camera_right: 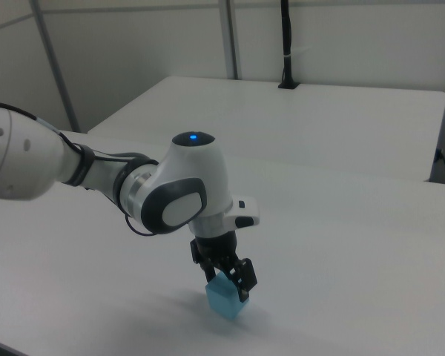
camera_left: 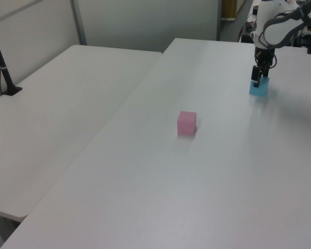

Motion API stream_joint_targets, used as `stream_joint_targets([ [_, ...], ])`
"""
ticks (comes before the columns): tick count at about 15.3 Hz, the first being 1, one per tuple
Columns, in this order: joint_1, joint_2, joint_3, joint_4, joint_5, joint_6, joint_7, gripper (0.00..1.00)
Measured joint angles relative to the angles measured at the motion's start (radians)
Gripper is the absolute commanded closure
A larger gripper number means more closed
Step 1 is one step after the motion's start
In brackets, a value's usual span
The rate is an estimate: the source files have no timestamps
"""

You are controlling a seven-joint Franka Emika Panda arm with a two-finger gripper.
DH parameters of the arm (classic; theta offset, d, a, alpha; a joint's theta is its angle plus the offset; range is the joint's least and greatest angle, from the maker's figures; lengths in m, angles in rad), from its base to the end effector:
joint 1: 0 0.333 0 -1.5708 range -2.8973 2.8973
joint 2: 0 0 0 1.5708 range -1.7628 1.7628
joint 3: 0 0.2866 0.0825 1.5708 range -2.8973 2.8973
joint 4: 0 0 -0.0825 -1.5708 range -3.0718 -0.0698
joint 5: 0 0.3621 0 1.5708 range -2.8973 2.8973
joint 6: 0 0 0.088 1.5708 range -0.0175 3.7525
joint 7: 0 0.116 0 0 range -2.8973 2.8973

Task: Put blue cube on pink cube
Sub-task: 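Close the gripper on the light-blue cube and lift it, then carry the held blue cube over the pink cube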

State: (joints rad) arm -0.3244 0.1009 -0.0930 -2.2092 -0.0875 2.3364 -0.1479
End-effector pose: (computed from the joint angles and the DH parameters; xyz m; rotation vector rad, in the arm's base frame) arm 0.4793 -0.2147 0.3135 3.0472 -0.3197 0.0076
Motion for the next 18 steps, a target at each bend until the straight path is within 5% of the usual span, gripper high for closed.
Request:
stream_joint_targets([
  [4, 0.0, 0.023, 0.0, -0.004, -0.012, 0.025, -0.01, 0.61],
  [6, 0.0, 0.023, 0.0, -0.008, -0.014, 0.026, -0.043, 0.82],
  [13, -0.013, 0.003, 0.0, -0.003, -0.015, 0.023, -0.092, 0.85],
  [18, -0.013, -0.122, 0.002, 0.134, -0.015, -0.313, -0.165, 0.84],
])
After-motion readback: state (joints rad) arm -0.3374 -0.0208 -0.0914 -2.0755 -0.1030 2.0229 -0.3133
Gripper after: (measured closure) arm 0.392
